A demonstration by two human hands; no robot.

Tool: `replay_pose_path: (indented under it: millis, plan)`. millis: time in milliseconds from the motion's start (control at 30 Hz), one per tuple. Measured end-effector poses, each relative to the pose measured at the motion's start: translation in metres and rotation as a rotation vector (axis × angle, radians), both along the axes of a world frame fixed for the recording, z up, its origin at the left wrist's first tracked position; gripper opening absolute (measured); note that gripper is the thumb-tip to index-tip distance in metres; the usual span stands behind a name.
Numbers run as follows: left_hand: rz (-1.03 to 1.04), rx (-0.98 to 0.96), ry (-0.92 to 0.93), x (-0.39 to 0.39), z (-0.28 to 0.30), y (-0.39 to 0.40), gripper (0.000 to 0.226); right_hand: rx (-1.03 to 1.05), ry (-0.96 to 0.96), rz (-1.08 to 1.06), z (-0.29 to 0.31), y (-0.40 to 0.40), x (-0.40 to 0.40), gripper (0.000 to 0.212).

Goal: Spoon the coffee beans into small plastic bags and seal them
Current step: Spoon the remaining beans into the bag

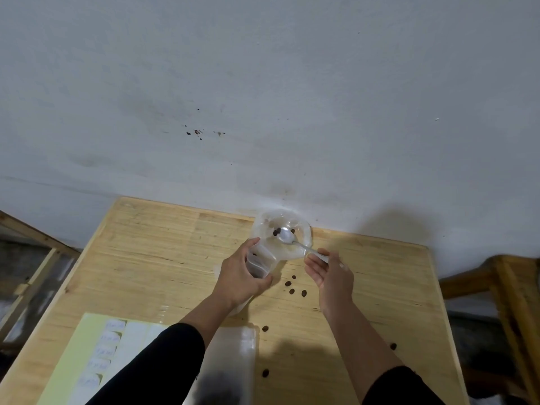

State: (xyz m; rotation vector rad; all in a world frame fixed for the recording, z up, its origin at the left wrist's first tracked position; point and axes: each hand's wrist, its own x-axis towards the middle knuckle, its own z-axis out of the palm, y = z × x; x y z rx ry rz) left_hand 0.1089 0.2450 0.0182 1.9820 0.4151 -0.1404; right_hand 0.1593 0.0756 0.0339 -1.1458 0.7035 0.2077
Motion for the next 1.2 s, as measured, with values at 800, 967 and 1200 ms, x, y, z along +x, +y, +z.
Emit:
replay_pose_path:
  millis: [800,967,1200]
  plan:
    - [-0.031,0.045,-0.012,0.003,-0.004,-0.005,0.086,-0.871,-0.268,0.129,0.007,0.006,0.000,0.029]
    - [-0.046,0.048,-0.014,0.004,-0.007,-0.004,0.086,-0.700,-0.147,-0.009,0.001,0.019,0.006,0.029]
    - [-0.038,0.036,0.003,0.006,-0.008,-0.001,0.090,-0.213,-0.010,-0.088,-0.007,0.008,0.008,0.024]
